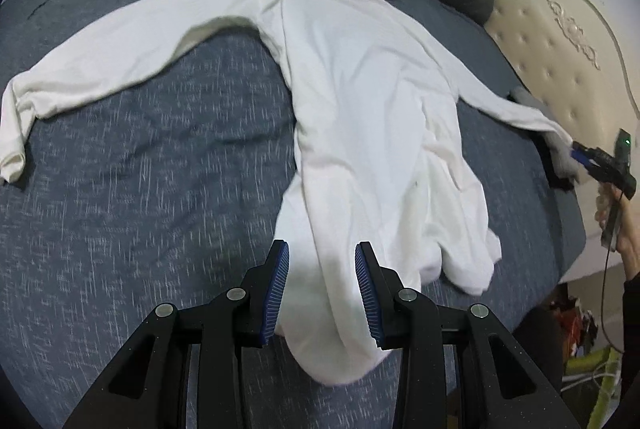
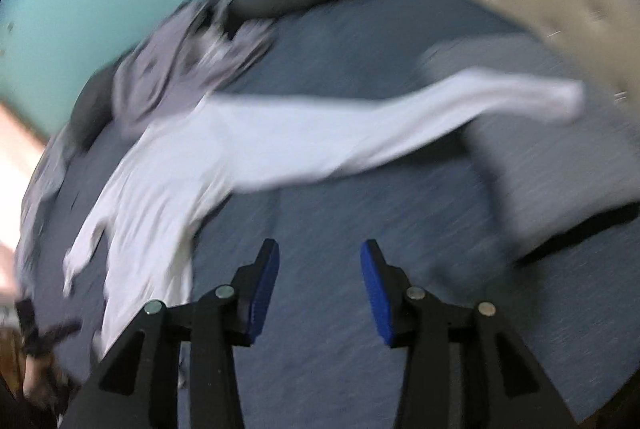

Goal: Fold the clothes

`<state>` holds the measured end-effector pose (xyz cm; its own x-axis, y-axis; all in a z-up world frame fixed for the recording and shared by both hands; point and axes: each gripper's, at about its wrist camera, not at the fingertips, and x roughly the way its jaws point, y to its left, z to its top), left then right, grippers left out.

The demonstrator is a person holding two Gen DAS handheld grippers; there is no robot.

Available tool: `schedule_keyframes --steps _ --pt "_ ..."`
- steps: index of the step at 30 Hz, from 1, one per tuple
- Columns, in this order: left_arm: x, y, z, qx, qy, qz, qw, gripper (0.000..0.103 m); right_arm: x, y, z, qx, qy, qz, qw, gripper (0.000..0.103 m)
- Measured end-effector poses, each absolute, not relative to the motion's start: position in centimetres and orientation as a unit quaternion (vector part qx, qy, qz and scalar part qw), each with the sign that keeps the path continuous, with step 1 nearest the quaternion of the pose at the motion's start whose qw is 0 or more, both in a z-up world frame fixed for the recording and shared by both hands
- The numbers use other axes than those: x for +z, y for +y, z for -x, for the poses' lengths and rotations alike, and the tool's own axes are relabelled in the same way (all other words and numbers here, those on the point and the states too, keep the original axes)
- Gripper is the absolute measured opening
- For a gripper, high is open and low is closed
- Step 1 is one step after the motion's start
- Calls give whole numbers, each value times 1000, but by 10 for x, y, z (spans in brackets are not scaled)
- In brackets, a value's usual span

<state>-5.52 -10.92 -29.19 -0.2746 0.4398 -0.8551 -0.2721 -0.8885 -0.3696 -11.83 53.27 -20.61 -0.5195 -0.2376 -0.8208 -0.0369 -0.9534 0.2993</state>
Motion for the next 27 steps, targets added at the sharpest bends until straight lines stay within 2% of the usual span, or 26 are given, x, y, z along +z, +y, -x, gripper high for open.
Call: schedule_keyframes --steps 4,12,16,25,27 --pt "-294 -110 43 788 -68 569 225 44 -238 464 104 -830 -123 -530 120 43" --pt "-312 -129 32 771 -102 593 210 45 -286 370 70 -778 -101 -589 191 44" --pt "-323 -136 31 768 -113 600 195 46 -300 349 53 -766 -98 -602 203 51" --pt "-338 -130 27 757 -131 607 202 46 -319 328 45 -749 -100 -619 214 51" --pt "-338 -128 28 757 -133 606 204 46 -321 326 45 -749 -96 -618 219 48"
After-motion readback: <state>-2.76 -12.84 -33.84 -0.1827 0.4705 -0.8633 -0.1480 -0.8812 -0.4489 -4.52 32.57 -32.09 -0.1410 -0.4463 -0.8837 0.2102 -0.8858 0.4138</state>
